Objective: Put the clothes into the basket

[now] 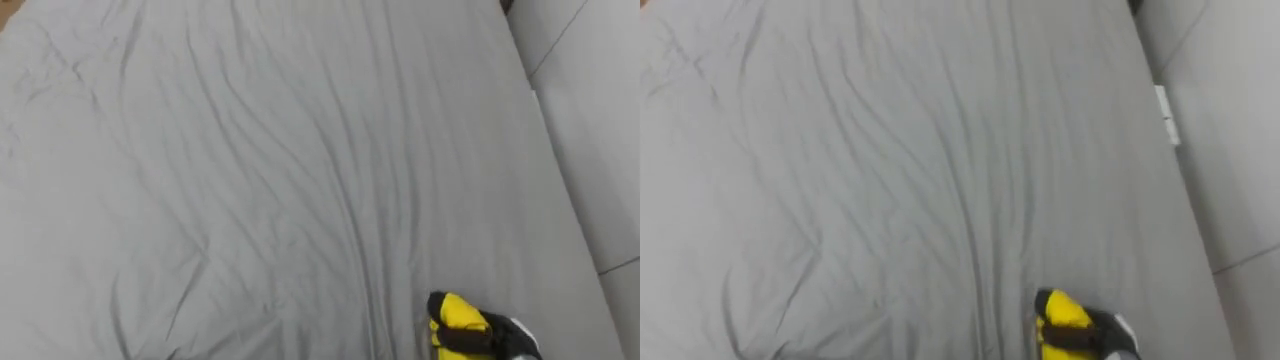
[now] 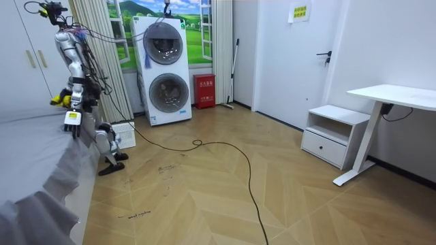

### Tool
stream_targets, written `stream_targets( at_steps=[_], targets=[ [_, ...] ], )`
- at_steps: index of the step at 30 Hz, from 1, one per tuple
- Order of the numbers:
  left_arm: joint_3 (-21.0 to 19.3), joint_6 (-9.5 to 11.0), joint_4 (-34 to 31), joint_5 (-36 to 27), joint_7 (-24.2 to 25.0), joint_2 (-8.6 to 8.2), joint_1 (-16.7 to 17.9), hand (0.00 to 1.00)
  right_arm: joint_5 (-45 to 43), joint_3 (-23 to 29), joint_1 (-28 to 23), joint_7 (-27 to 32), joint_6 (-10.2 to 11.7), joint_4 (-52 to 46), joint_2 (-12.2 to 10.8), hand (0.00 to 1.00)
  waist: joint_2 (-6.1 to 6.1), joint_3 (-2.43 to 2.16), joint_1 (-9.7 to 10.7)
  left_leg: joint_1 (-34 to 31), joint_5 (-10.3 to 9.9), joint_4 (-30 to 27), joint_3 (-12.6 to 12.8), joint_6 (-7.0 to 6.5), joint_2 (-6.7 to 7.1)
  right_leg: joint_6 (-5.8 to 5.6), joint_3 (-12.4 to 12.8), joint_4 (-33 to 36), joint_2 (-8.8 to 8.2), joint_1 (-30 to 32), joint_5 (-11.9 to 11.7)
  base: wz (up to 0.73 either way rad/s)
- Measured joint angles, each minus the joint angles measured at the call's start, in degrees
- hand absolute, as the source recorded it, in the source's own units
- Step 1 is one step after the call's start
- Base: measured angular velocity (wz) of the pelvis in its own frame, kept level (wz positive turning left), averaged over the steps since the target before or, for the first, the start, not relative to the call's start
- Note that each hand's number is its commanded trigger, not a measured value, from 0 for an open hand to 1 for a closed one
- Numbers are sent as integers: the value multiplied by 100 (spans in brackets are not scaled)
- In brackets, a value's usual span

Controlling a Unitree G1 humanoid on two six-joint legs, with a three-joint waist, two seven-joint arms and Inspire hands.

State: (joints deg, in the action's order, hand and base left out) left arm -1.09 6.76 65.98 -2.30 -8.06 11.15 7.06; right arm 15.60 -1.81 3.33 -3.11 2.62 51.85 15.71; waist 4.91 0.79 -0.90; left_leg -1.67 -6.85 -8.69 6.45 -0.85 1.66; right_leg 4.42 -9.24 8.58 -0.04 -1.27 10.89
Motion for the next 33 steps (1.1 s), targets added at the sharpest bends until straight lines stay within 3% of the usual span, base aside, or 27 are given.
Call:
stream_targets(
  at_steps=[4, 9, 11, 16, 22, 27, 29, 33],
  targets=[
    [-270, -211, 35, 2, -30, 7, 158, 0, 57, 631, -49, -63, 29, -751, 37, 100, 67, -11, 241, 270, -5, 27, 225, -4, -9, -29, 309, 19, 9, -138, 19, -32],
    [-447, -528, -43, 14, -37, 15, 278, 0, 314, 1180, -508, 0, -63, -1442, 50, 100, 75, -16, 409, 360, -43, 27, 604, -27, -97, -65, 646, 60, 48, -93, -27, -33],
    [-494, -728, -43, 17, -36, 18, 333, 0, 308, 1334, -525, 80, -124, -1438, 47, 100, 65, -13, 573, 417, -45, 26, 626, -27, -94, -77, 772, 101, 51, -87, -46, -38],
    [-555, -969, -82, 80, -40, 14, 412, 0, 303, 1799, -688, 192, -182, -1399, 42, 100, 42, -9, 775, 470, -69, 26, 786, -44, -102, -96, 928, 129, 75, -71, -67, -16],
    [-602, -1189, -388, 595, -43, 15, 706, 0, 470, 2164, -905, 345, -277, -1034, 61, 100, -3, -2, 965, 488, -282, 31, 1003, -66, -273, -87, 1100, 139, 233, 14, -115, -19],
    [-542, -1367, -371, 697, -43, 15, 697, 0, 686, 2177, -683, 369, -289, -246, 72, 100, -106, -4, 1045, 254, -286, 30, 1365, -69, -349, -82, 1404, 162, 312, 385, -291, -40],
    [-434, -1410, -328, 697, -38, 15, 697, 0, 596, 2177, -612, 358, -322, -10, 129, 100, -200, -10, 1244, 69, -289, -15, 1430, -76, -354, -93, 1452, 235, 311, 605, -302, -17],
    [-232, -1514, -325, 766, 19, 18, 684, 0, 230, 2177, -268, 377, -329, 90, 355, 100, -413, 1, 1459, -275, -310, -104, 1682, -111, -381, -126, 1705, 460, 353, 1103, -327, -38]
  ],
)
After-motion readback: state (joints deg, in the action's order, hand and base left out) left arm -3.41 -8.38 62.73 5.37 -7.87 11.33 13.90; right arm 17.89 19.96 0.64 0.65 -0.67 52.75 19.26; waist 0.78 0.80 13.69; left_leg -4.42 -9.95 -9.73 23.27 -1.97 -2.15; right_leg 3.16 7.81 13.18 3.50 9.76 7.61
